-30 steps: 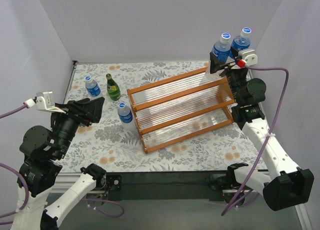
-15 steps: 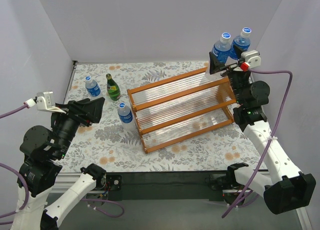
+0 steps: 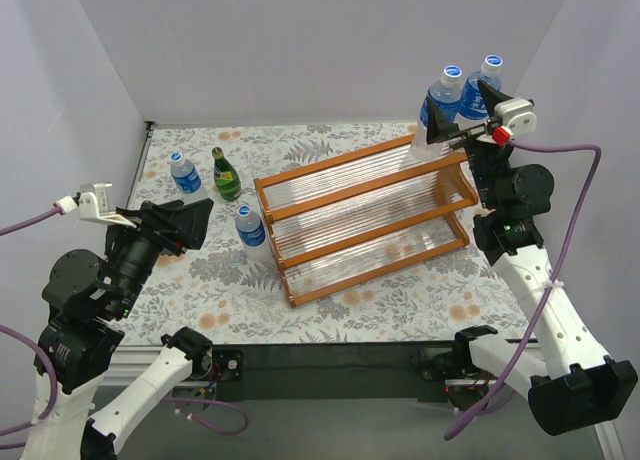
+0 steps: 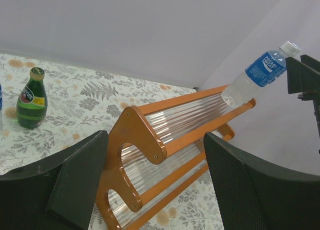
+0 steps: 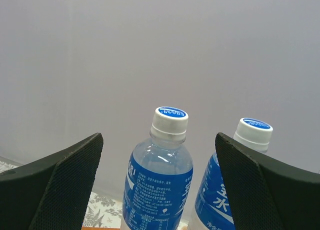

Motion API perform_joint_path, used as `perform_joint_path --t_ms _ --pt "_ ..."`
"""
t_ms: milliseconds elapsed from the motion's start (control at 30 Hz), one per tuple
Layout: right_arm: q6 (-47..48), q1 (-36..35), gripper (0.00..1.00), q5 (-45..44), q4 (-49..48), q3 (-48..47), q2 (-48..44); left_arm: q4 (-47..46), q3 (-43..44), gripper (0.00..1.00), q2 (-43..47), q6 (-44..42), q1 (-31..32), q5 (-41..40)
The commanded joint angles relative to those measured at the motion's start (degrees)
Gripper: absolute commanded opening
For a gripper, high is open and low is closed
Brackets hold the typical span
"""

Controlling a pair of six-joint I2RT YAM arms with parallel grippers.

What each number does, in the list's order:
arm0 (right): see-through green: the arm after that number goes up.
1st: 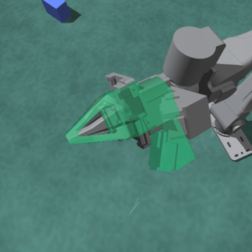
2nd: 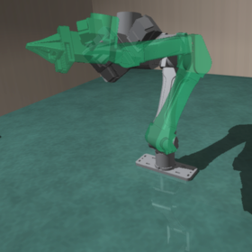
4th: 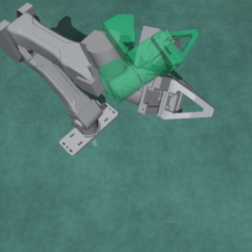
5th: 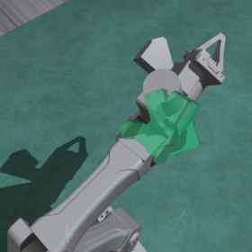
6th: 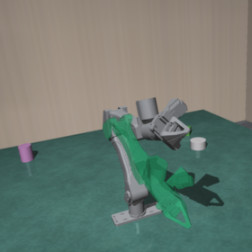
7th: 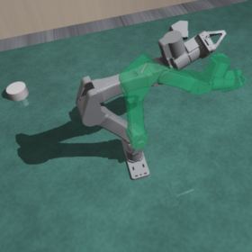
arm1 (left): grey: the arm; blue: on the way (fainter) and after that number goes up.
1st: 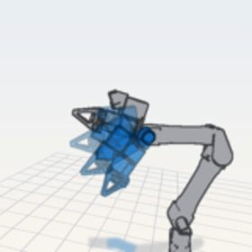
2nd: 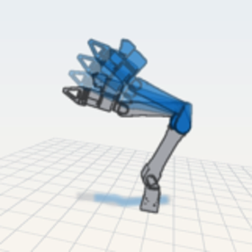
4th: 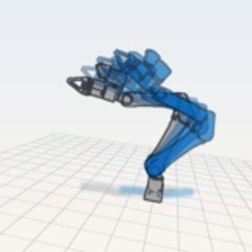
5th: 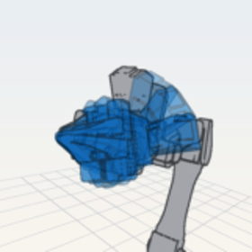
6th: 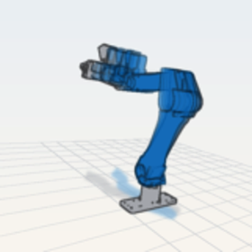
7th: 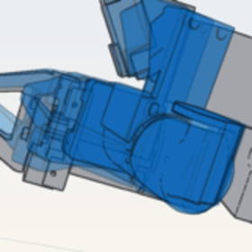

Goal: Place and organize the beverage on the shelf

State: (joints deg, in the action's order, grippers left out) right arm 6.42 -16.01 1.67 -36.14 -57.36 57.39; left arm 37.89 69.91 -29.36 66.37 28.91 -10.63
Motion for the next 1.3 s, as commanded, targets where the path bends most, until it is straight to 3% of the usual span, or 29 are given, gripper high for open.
perform_joint_path --t_ms 0,367,567,767,967,1267 --pt "1.41 0.72 0.98 0.87 -0.95 -3.46 -2.54 3.50 1.11 0.76 -2.01 -1.06 0.19 1.58" --pt "6.24 1.25 0.98 3.95 7.91 -2.66 -13.69 9.74 -2.58 0.76 -5.52 -0.80 0.19 0.44" --pt "9.32 1.33 0.98 4.39 24.95 -4.95 -18.62 13.43 -3.64 0.75 -9.65 -0.89 0.19 0.35" --pt "13.79 1.33 0.98 14.74 49.36 -8.89 -19.77 14.23 -4.78 0.75 -14.75 -3.52 0.19 -0.97" --pt "20.03 1.25 0.98 23.27 63.19 -9.61 -21.08 13.09 -5.74 0.75 -19.67 -6.42 0.27 -2.81" --pt "20.39 1.24 0.98 27.33 66.37 -8.12 -21.00 5.54 -10.14 0.70 -25.39 -10.47 0.19 -4.92"
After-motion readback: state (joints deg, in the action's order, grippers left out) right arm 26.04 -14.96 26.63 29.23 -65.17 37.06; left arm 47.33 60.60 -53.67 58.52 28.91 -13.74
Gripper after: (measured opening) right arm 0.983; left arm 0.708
